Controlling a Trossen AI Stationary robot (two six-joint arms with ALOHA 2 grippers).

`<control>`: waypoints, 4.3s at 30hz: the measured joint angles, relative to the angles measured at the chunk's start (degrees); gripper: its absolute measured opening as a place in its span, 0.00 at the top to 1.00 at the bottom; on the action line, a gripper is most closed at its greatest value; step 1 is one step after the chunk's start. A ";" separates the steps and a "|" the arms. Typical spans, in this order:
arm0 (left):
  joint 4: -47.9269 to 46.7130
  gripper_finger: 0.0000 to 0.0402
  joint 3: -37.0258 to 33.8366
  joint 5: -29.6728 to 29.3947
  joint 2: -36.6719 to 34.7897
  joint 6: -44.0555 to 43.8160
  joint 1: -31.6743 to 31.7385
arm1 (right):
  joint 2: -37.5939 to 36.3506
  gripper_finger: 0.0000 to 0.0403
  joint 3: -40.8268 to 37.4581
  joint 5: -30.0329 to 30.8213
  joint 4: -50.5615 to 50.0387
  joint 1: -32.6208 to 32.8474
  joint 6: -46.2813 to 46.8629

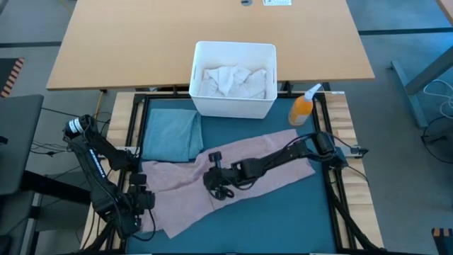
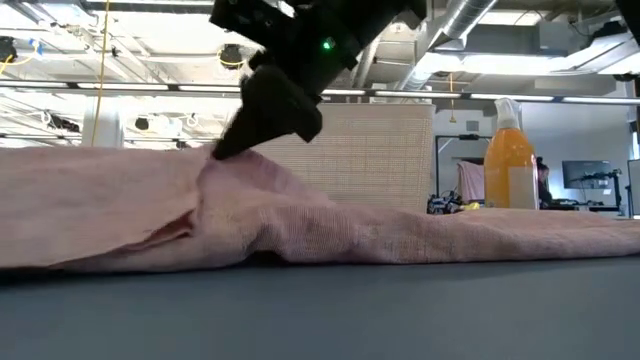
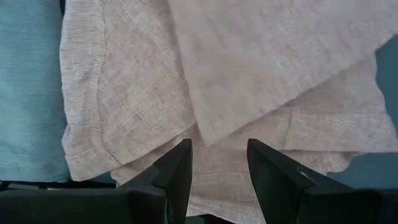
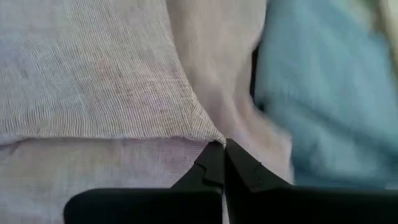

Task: Fold Laundry from Bin
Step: Fold the pink shirt

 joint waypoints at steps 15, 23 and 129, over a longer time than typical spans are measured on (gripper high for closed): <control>6.56 0.64 -6.89 -5.80 0.04 0.44 0.04 | 0.03 0.77 -0.31 -12.05 -7.06 -6.15 12.97; 13.95 0.62 -11.44 -8.20 0.04 4.04 0.02 | 0.06 0.69 -0.31 -12.05 -7.42 -6.07 12.79; 33.38 0.72 -9.11 13.72 13.60 -12.26 -4.50 | -20.53 0.95 -36.30 -11.64 -3.68 12.02 50.72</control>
